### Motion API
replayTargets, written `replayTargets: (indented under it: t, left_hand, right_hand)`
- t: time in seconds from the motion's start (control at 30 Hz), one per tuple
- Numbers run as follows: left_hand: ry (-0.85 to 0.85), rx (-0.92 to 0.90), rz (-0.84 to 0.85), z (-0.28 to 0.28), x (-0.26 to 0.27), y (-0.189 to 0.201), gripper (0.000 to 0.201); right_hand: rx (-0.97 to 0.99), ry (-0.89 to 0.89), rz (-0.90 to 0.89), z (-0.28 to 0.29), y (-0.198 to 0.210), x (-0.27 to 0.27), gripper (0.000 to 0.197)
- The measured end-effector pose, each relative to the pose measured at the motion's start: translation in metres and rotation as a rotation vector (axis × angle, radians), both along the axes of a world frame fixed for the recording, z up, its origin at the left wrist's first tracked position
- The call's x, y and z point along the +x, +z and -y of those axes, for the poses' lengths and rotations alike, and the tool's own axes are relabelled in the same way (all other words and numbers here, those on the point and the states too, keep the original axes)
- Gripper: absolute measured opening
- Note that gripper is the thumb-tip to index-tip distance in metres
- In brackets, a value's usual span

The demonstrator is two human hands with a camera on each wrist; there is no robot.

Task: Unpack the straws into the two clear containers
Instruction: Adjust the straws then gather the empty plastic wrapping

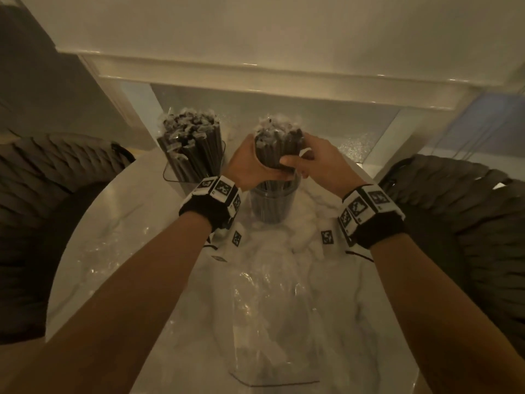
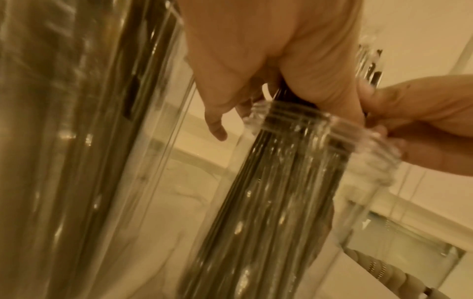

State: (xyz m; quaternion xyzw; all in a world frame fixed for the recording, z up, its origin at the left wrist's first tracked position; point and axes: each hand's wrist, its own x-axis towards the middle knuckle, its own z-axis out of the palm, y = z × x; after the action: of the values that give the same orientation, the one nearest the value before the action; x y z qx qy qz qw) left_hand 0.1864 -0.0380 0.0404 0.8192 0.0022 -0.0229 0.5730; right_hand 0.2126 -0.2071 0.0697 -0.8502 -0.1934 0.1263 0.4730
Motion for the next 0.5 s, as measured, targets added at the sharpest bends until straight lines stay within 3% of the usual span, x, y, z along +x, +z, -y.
replayTargets:
  t: [0.07, 0.13, 0.23, 0.33, 0.4, 0.5]
  left_hand:
    - [-0.027, -0.051, 0.020, -0.003, -0.003, 0.005, 0.089]
    - [-0.018, -0.098, 0.072, -0.006, -0.006, 0.011, 0.113]
    - [-0.041, -0.025, 0.211, -0.008, -0.014, 0.027, 0.125]
    - [-0.127, 0.122, 0.355, -0.009, -0.017, 0.045, 0.111]
    - [-0.175, 0.292, 0.402, -0.007, -0.011, 0.052, 0.100]
    - [-0.238, 0.557, 0.388, -0.002, 0.004, 0.056, 0.073]
  right_hand:
    - [0.010, -0.027, -0.042, 0.002, 0.001, -0.006, 0.050]
    - [-0.004, -0.084, -0.046, 0.004, 0.006, -0.012, 0.060]
    - [-0.070, -0.166, 0.070, 0.009, 0.017, -0.020, 0.075]
    - [-0.080, -0.131, 0.275, 0.007, 0.031, -0.033, 0.077]
    - [-0.137, -0.074, 0.362, 0.000, 0.037, -0.034, 0.067]
    - [-0.282, 0.009, 0.304, -0.008, 0.035, -0.027, 0.052]
